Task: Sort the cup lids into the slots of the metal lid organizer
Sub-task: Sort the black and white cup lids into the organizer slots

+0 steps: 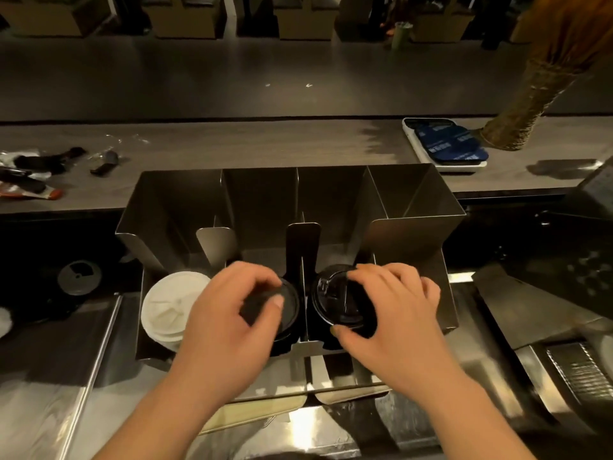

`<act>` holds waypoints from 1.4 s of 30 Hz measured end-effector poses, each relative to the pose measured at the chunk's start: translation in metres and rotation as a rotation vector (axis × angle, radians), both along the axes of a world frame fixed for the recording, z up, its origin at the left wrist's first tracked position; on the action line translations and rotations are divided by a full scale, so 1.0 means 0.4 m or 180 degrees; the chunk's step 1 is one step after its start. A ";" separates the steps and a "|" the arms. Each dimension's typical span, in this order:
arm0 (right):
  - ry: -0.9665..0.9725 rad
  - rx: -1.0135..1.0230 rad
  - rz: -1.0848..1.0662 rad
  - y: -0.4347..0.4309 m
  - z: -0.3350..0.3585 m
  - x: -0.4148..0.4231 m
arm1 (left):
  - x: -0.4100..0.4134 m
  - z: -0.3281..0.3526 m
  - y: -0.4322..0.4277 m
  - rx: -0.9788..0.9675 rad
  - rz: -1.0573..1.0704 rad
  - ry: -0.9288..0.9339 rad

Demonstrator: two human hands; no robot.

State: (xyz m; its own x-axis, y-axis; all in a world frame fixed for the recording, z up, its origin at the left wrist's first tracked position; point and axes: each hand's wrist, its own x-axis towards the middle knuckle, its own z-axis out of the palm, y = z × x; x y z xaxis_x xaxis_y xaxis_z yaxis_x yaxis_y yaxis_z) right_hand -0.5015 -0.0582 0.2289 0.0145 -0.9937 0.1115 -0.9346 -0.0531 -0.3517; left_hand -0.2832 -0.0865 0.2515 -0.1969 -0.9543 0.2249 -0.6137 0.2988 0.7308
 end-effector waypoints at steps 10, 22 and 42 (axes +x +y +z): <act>0.0328 0.0604 -0.0038 -0.038 -0.001 0.013 | -0.012 -0.067 0.002 -0.0236 -0.0445 -0.1986; 0.0362 -0.0097 0.0135 -0.030 -0.009 0.017 | -0.028 -0.064 0.014 -0.0178 -0.0528 -0.2039; -0.0545 -0.1162 0.0469 -0.015 0.056 0.061 | 0.052 -0.031 0.078 -0.0530 -0.0069 -0.0767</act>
